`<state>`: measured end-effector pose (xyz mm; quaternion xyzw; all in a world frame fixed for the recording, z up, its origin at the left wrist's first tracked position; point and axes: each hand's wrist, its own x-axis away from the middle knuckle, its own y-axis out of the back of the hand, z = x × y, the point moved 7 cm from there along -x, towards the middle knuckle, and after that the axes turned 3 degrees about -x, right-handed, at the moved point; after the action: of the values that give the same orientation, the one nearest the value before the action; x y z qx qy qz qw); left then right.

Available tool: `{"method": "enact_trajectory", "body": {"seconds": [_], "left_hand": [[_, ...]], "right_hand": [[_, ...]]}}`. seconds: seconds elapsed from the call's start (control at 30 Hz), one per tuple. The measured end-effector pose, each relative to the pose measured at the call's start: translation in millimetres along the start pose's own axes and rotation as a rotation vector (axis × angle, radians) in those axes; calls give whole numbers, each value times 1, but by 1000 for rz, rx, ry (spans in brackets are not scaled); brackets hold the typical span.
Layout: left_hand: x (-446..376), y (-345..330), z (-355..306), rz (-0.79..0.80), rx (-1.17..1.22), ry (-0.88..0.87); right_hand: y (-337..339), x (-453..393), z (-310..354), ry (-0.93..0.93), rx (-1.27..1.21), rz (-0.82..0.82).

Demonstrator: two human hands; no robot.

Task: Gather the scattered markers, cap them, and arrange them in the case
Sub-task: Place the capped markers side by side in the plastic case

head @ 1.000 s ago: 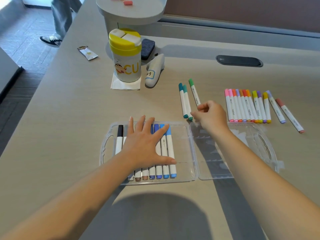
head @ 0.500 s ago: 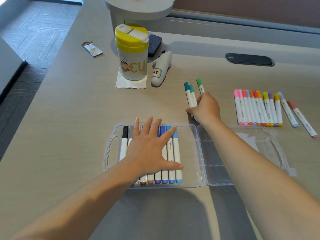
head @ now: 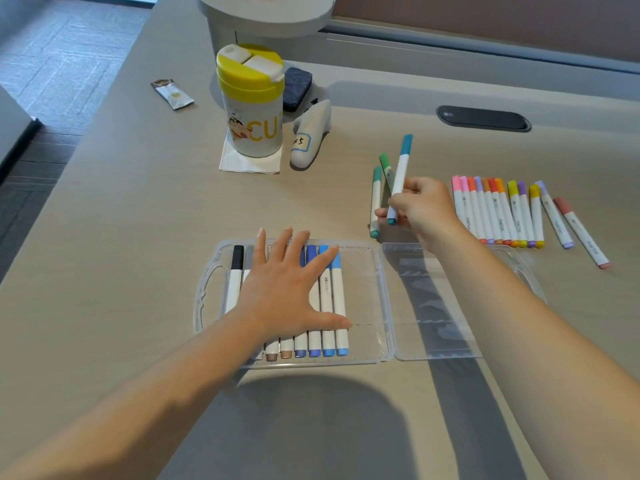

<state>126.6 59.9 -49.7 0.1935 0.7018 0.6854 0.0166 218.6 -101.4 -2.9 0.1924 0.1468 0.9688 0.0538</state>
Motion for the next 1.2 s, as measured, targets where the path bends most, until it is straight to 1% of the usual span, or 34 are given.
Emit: {"method": "enact_trajectory", "body": {"seconds": [0.07,0.17,0.33,0.5,0.57,0.63,0.77,0.87,1.0,1.07,1.13,1.2], "left_hand": [[0,0,0,-4,-6,3],[0,0,1,-2,-5,9],[-1,-1,1,13,11,-1],[1,5,6,14,136,-17],[4,10,8,-16,159,-6],[8,14,9,-31,185,3],[15,16,11,-28,229,21],[16,15,12,-23,220,30],[14,14,9,-28,206,29],[11,11,5,-37,181,11],[7,10,0,-38,155,-3],[2,9,-5,-25,144,-9]], "right_hand": [[1,12,-1,-57,-137,90],[4,29,-3,-83,-201,162],[7,54,-16,-101,-50,286],[-11,73,-41,-220,85,484],[-20,77,-47,-246,97,521],[-27,77,-49,-234,167,537],[-34,75,-52,-203,323,533],[-37,71,-54,-179,419,488],[-37,69,-54,-174,461,466],[-34,68,-50,-134,449,448],[-24,60,-39,-29,433,352],[-11,47,-28,80,402,201]]}}
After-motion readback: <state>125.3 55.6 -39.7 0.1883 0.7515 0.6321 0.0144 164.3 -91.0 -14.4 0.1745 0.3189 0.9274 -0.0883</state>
